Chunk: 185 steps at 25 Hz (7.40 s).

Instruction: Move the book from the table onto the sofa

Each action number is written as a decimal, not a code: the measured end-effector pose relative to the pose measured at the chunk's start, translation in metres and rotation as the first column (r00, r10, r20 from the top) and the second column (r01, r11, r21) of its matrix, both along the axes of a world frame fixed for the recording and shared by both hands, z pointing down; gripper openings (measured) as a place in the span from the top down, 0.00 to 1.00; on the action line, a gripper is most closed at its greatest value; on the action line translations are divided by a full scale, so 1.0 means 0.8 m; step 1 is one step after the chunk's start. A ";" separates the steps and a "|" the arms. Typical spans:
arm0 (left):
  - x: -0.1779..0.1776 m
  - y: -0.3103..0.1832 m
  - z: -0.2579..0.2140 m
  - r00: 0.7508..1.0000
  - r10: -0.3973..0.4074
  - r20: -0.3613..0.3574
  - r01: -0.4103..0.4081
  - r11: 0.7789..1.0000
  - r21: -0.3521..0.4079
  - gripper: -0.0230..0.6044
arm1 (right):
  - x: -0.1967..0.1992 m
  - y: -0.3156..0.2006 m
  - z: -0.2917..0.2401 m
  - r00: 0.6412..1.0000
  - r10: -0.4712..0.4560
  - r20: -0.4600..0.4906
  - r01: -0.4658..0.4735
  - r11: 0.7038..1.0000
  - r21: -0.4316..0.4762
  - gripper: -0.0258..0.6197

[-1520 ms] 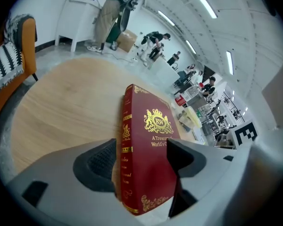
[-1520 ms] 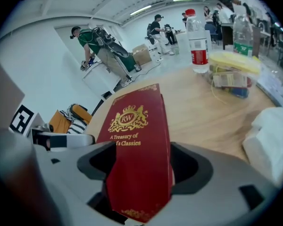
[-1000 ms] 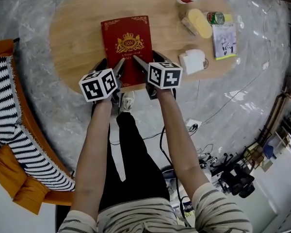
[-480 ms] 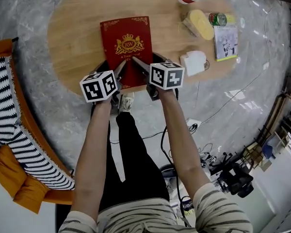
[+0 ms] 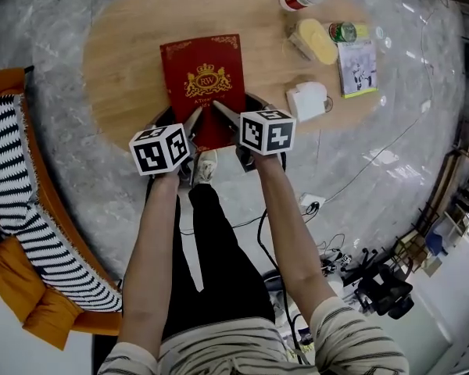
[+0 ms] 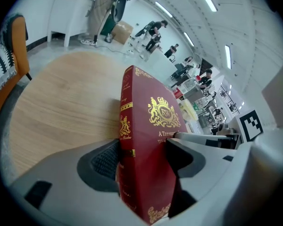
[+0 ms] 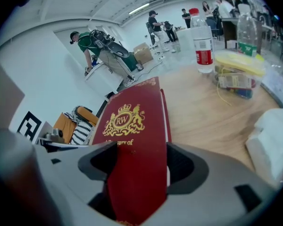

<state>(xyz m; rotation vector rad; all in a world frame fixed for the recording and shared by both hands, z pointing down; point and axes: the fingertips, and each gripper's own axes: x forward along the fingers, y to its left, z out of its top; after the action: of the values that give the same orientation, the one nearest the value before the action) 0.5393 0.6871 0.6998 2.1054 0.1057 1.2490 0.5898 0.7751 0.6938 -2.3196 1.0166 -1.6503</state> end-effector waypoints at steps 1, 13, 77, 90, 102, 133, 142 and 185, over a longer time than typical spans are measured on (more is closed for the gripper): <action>-0.004 -0.001 -0.008 1.000 0.000 -0.001 0.000 1.000 0.002 0.46 | -0.004 -0.001 -0.008 1.000 0.001 -0.002 -0.001 1.000 0.002 0.43; -0.059 -0.008 -0.139 0.997 0.014 -0.076 -0.012 1.000 0.025 0.46 | -0.062 -0.005 -0.140 0.996 0.051 -0.077 -0.049 0.998 0.037 0.44; -0.123 -0.020 -0.751 0.791 0.123 -0.599 0.045 0.965 0.257 0.47 | -0.136 -0.015 -0.757 0.799 0.085 -0.596 0.065 0.972 0.226 0.44; -0.226 -0.138 -0.763 0.751 -0.077 -0.656 0.332 0.903 0.274 0.47 | -0.210 -0.151 -0.770 0.749 -0.110 -0.654 0.351 0.903 0.249 0.44; -0.366 -0.232 -0.768 0.678 -0.331 -0.656 0.628 0.724 0.285 0.47 | -0.321 -0.278 -0.774 0.663 -0.362 -0.655 0.649 0.714 0.263 0.44; -0.773 -0.485 -0.749 0.356 -0.694 -0.626 0.935 0.267 0.235 0.47 | -0.711 -0.603 -0.760 0.330 -0.709 -0.623 0.944 0.244 0.222 0.44; -0.850 -0.535 -0.723 0.300 -0.742 -0.600 0.954 0.225 0.198 0.47 | -0.789 -0.661 -0.736 0.282 -0.752 -0.595 0.959 0.210 0.189 0.44; -0.786 -0.843 -0.595 0.254 -0.886 -0.387 0.955 0.167 0.245 0.47 | -0.728 -0.988 -0.591 0.191 -0.905 -0.380 0.971 0.118 0.209 0.44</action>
<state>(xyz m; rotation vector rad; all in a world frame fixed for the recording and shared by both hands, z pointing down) -0.0896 0.0123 0.2234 1.9322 -1.3883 0.2726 0.0070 -0.0154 0.2206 -1.3704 3.0009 -1.0999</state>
